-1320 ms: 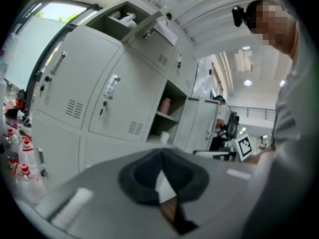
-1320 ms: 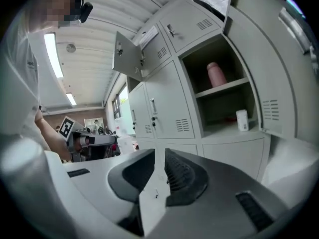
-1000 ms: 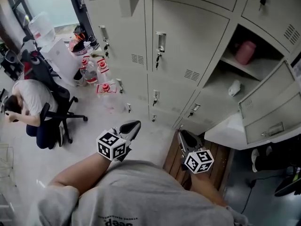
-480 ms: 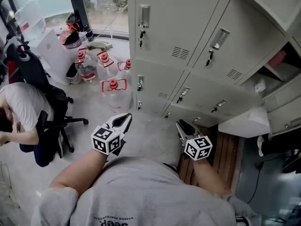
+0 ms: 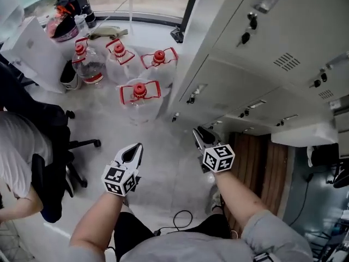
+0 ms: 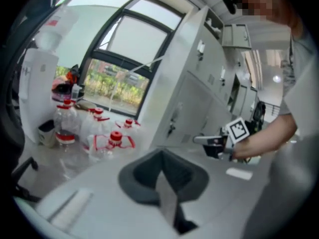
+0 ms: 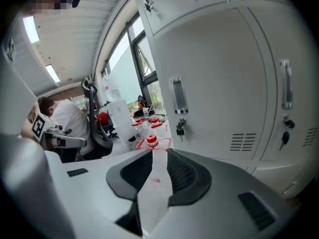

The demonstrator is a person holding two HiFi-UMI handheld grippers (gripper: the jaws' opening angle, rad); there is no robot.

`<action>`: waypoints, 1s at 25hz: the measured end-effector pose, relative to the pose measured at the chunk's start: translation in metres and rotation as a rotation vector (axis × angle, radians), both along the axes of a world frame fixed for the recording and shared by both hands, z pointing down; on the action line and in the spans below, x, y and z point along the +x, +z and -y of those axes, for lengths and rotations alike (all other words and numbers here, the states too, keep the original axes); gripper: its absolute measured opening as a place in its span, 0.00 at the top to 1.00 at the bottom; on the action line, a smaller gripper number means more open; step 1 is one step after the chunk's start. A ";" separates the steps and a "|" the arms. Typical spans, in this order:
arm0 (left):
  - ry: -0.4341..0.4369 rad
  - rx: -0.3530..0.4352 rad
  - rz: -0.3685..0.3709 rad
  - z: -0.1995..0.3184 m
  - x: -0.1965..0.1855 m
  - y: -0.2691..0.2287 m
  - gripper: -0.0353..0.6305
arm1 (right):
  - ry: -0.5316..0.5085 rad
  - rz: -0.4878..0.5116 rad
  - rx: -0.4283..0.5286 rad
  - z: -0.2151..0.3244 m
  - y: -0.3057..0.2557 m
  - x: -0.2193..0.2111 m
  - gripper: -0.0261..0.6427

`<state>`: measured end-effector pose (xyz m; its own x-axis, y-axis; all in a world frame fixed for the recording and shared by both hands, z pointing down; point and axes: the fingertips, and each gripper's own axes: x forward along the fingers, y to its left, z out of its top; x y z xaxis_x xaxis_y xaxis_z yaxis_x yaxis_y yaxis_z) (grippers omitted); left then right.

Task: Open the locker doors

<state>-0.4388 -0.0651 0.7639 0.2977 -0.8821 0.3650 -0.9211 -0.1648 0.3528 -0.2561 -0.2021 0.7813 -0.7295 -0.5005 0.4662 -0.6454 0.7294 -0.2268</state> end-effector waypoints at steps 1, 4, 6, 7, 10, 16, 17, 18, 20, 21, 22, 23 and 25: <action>-0.004 -0.008 -0.009 0.004 0.001 0.025 0.94 | -0.007 -0.014 0.007 0.006 0.024 -0.009 0.83; -0.014 -0.037 -0.027 0.020 0.005 0.099 0.94 | -0.025 -0.039 0.017 0.023 0.092 -0.033 0.83; -0.007 -0.046 -0.031 0.033 0.010 0.142 0.94 | -0.034 -0.065 0.017 0.032 0.138 -0.041 0.83; 0.003 -0.049 -0.030 0.039 0.013 0.162 0.94 | -0.034 -0.083 0.017 0.037 0.161 -0.043 0.83; 0.023 -0.059 -0.031 0.055 0.018 0.214 0.94 | -0.004 -0.134 0.011 0.054 0.226 -0.045 0.81; 0.089 -0.069 -0.001 0.072 0.028 0.282 0.94 | 0.097 -0.217 -0.005 0.090 0.311 -0.052 0.75; 0.097 -0.069 -0.003 0.074 0.030 0.290 0.94 | 0.114 -0.226 -0.004 0.096 0.320 -0.053 0.75; 0.104 -0.068 -0.003 0.076 0.032 0.297 0.94 | 0.130 -0.234 -0.002 0.102 0.328 -0.054 0.74; 0.115 -0.065 0.003 0.082 0.034 0.308 0.94 | 0.151 -0.242 0.003 0.113 0.339 -0.058 0.73; 0.120 -0.063 0.005 0.085 0.034 0.312 0.94 | 0.157 -0.242 0.004 0.117 0.342 -0.061 0.73; 0.124 -0.061 0.006 0.088 0.034 0.315 0.94 | 0.161 -0.242 0.006 0.121 0.345 -0.065 0.73; 0.128 -0.059 0.005 0.090 0.034 0.318 0.94 | 0.165 -0.241 0.006 0.124 0.348 -0.069 0.72; 0.132 -0.057 0.002 0.092 0.033 0.322 0.94 | 0.187 -0.239 0.000 0.129 0.354 -0.074 0.72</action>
